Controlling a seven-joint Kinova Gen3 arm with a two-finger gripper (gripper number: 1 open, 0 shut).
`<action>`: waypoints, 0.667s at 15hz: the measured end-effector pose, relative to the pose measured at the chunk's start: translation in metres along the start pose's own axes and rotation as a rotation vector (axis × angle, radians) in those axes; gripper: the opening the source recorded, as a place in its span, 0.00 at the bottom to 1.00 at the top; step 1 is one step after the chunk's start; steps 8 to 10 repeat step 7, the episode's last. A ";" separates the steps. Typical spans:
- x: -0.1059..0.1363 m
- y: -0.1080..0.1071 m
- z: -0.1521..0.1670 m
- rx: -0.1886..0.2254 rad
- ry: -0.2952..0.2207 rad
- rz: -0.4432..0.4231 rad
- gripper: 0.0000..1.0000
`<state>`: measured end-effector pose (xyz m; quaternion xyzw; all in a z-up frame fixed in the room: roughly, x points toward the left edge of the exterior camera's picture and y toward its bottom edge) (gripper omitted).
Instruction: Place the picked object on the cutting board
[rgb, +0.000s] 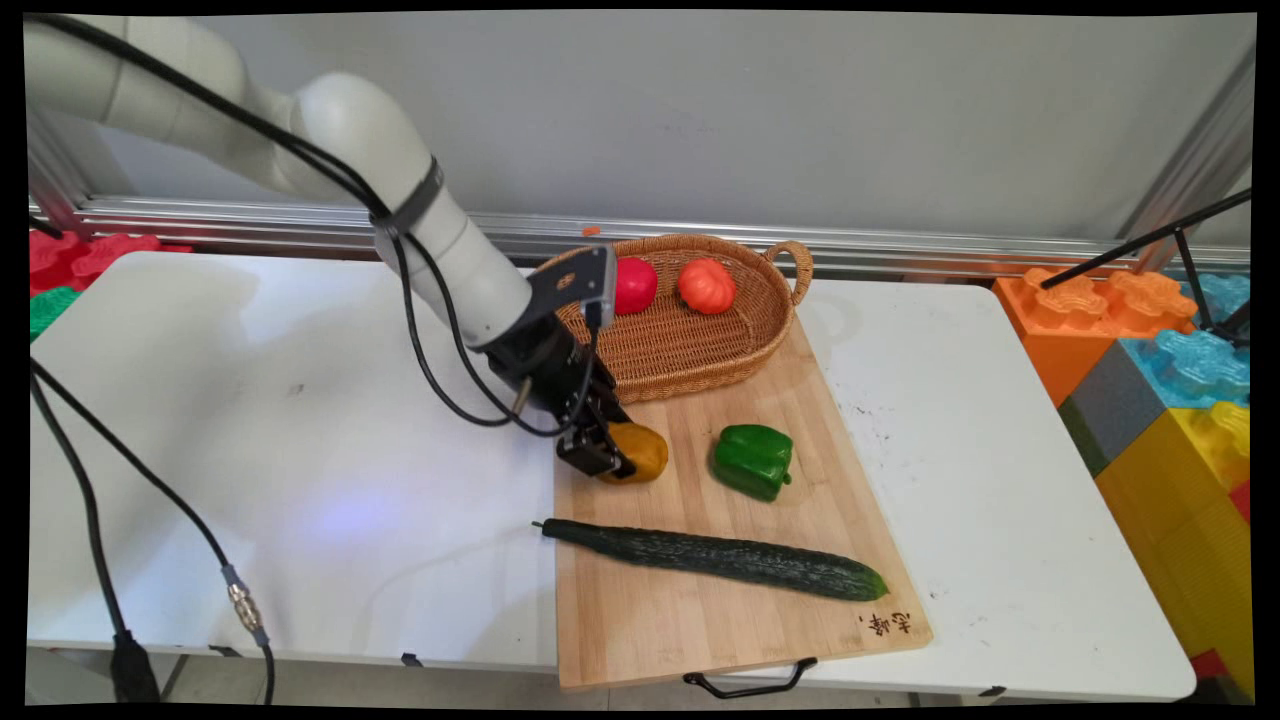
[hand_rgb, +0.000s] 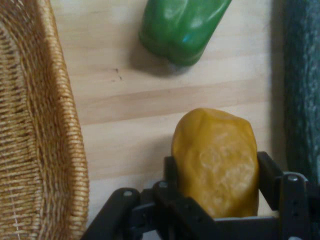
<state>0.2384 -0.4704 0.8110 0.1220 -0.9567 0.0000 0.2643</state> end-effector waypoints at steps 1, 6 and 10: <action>-0.003 -0.001 0.005 0.004 0.001 0.002 0.00; -0.010 0.000 0.021 0.013 0.009 0.012 1.00; -0.010 0.002 0.022 0.013 0.011 0.010 1.00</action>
